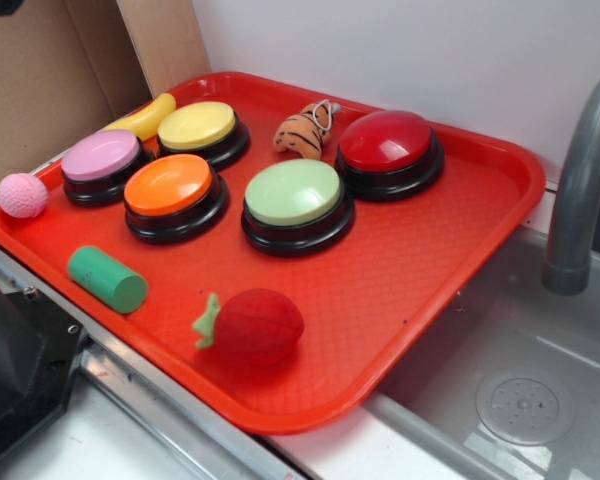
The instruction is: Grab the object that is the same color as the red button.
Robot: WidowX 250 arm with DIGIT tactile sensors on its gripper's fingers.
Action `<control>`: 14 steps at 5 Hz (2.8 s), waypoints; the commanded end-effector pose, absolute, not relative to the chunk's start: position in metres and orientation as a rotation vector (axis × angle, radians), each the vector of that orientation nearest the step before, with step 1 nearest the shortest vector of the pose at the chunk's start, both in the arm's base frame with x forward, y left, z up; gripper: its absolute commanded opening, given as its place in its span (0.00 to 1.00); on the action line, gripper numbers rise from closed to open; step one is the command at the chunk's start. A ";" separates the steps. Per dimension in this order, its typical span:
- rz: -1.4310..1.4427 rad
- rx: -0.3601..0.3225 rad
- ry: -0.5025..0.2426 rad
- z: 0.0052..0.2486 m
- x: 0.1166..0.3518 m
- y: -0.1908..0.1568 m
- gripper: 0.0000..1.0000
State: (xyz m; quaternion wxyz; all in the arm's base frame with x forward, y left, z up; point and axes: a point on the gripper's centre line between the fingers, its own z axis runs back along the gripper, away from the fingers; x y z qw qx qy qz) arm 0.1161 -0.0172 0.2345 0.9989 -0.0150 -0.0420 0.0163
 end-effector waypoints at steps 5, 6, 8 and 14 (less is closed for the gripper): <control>-0.705 -0.116 -0.131 0.156 0.153 -0.088 1.00; -0.765 -0.102 -0.076 0.135 0.156 -0.107 1.00; -0.893 -0.115 -0.040 0.079 0.155 -0.134 1.00; -0.821 -0.064 0.026 0.044 0.163 -0.136 0.00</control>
